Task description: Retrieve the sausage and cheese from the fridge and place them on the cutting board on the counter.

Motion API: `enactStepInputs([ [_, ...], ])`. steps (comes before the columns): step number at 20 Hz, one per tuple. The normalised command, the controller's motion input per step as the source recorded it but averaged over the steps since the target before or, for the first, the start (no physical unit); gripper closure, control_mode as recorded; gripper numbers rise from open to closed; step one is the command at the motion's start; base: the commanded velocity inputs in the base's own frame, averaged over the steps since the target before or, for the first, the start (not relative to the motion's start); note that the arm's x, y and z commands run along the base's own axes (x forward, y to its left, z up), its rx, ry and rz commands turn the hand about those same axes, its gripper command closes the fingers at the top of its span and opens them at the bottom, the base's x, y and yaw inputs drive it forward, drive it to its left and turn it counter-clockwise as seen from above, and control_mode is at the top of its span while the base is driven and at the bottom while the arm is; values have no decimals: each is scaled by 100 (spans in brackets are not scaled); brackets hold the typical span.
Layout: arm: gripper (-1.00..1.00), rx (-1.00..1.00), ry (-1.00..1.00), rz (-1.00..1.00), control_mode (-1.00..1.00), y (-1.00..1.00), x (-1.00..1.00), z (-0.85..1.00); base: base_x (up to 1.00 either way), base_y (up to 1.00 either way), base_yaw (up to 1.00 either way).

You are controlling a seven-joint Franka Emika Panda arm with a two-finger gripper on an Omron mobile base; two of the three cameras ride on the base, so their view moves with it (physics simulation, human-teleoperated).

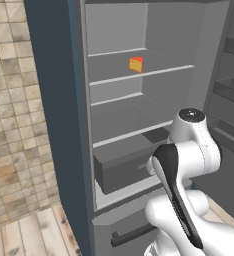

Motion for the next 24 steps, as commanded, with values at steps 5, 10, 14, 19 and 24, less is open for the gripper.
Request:
enactStepInputs([
  [5, -100, 0, 0, 0, -100, 0, 0, 0, 0, 0, 0],
  [10, -100, 0, 0, 0, -100, 0, 0, 0, 0, 0, 0],
  [14, -100, 0, -1, 0, -100, -1, -35, -2, 0, 0, 0],
  [19, -100, 5, -9, -2, -100, -5, -28, 12, 0, 0, 0],
  [24, -100, 11, -13, 5, -100, -5, -16, 60, 0, 0, 0],
])
